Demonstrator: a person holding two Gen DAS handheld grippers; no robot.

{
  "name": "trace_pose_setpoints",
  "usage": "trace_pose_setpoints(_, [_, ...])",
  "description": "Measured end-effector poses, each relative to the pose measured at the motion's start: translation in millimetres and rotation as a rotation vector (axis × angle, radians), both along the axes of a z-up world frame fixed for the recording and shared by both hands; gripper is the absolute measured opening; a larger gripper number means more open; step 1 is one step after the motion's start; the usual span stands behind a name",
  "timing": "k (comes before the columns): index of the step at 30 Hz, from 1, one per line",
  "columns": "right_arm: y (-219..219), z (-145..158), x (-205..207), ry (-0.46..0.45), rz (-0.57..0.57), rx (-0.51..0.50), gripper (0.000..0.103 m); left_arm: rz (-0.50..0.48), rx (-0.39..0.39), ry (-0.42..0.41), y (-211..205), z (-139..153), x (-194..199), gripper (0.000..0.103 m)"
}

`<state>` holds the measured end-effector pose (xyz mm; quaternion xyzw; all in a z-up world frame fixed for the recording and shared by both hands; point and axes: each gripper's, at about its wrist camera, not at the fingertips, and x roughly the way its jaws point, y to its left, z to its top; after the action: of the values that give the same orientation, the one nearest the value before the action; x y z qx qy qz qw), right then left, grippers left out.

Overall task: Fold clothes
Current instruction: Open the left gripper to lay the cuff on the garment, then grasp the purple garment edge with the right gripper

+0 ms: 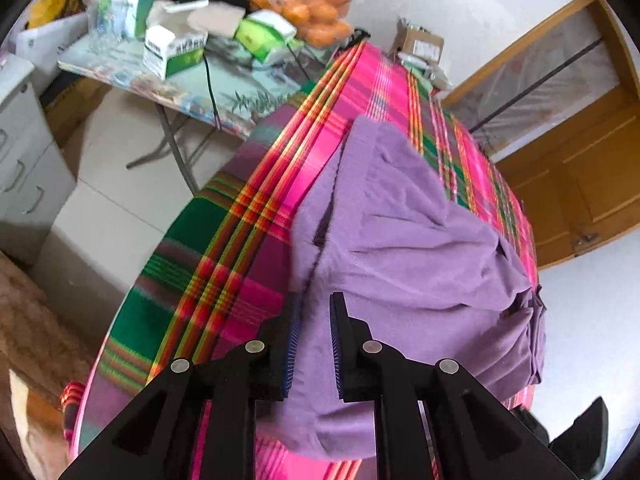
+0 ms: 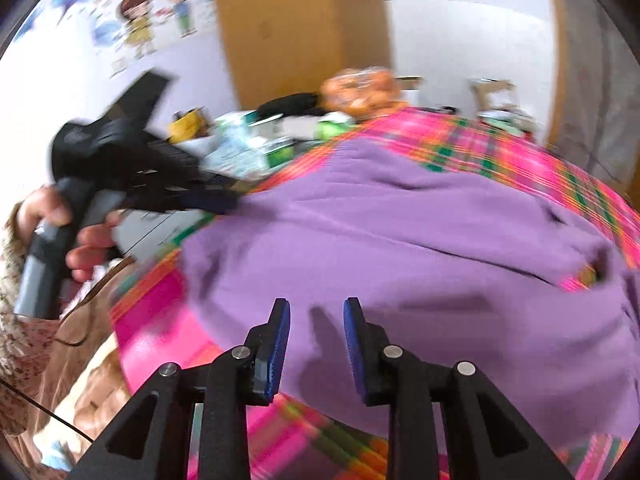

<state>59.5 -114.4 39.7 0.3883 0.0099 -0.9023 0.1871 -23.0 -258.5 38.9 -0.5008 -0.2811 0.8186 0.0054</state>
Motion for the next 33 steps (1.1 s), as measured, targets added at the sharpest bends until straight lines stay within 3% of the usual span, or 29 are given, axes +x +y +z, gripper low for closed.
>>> trace_pose_setpoints(8, [119.9, 5.5, 17.1, 0.004, -0.316, -0.012, 0.028, -0.112, -0.005, 0.061, 57.7, 18.6, 11.3, 0.018])
trace_pose_setpoints(22, [236.4, -8.6, 53.7, -0.005, -0.608, 0.002, 0.029, -0.367, 0.020, 0.001, 184.0, -3.3, -12.2, 0.020])
trace_pose_setpoints(27, [257.5, -6.7, 52.8, 0.004, -0.653, 0.033, 0.029, -0.449, 0.041, -0.007, 222.7, -5.5, -26.1, 0.020])
trace_pose_setpoints(33, [261.6, -1.4, 34.4, 0.033, -0.623, 0.092, 0.031, -0.524, 0.053, -0.021, 260.6, -9.4, -39.6, 0.020])
